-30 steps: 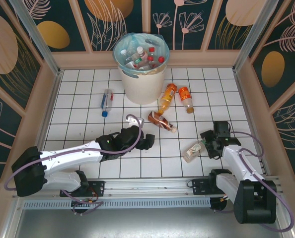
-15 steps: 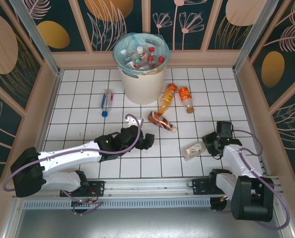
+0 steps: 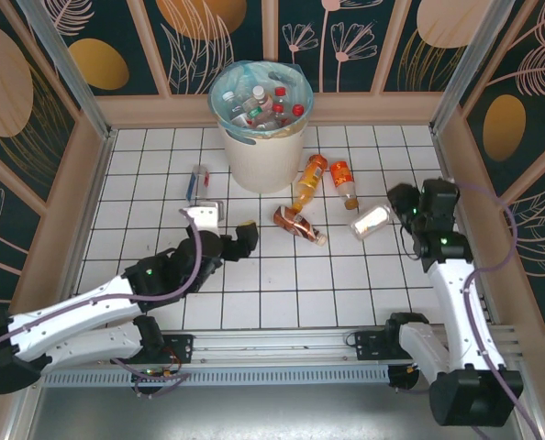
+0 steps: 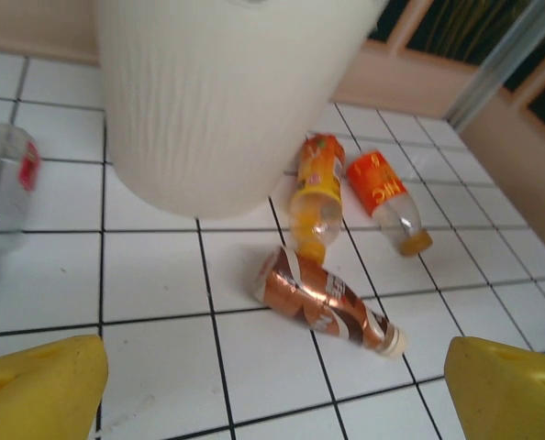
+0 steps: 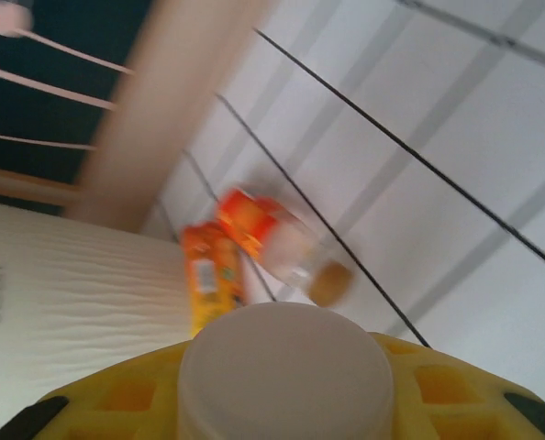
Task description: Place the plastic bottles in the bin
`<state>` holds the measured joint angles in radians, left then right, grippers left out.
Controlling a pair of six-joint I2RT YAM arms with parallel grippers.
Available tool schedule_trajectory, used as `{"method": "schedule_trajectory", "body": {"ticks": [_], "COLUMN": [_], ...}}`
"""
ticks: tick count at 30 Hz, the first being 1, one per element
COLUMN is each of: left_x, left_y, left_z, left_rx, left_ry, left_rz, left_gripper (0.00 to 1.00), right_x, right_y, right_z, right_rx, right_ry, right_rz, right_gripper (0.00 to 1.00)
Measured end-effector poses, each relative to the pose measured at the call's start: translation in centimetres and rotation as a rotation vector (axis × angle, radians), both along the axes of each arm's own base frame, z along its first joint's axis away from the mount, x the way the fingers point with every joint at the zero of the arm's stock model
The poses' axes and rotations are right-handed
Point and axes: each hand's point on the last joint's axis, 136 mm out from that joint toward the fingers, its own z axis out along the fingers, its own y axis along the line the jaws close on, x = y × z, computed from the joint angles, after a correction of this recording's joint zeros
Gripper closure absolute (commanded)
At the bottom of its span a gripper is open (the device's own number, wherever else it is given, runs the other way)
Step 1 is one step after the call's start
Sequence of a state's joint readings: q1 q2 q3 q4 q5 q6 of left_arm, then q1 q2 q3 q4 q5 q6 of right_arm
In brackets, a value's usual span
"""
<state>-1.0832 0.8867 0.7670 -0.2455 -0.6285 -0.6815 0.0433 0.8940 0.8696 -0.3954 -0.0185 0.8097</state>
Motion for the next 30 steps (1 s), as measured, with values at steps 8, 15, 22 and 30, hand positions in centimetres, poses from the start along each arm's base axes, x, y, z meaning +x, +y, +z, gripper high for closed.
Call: {"method": "schedule_trajectory", "body": {"ticks": [8,15,22,30], "left_x": [0.0,-0.3,-0.8,-1.2], "left_y": [2.5,3.4,4.2,5.0], "left_z": [1.7,1.4,1.5,0.6], "left_rx": [-0.005,-0.003,-0.033,-0.003], "left_ry": [-0.038,-0.012,0.003,0.036], "left_rz": [0.079,0.101,0.116,0.126], "left_gripper": [0.06,0.07,0.07,0.07], "right_x": [5.5,9.5,17.2,22.9], "right_y": [12.0,23.2,28.2,31.0], "right_z": [18.1,26.5,26.7,20.3], "right_rx": [-0.213,-0.46,-0.761,-0.989], "right_ry": [-0.448,-0.76,-0.789,-0.654], "right_rz": [0.234,0.31,0.215,0.211], "right_gripper": [1.0,1.0,0.99,0.93]}}
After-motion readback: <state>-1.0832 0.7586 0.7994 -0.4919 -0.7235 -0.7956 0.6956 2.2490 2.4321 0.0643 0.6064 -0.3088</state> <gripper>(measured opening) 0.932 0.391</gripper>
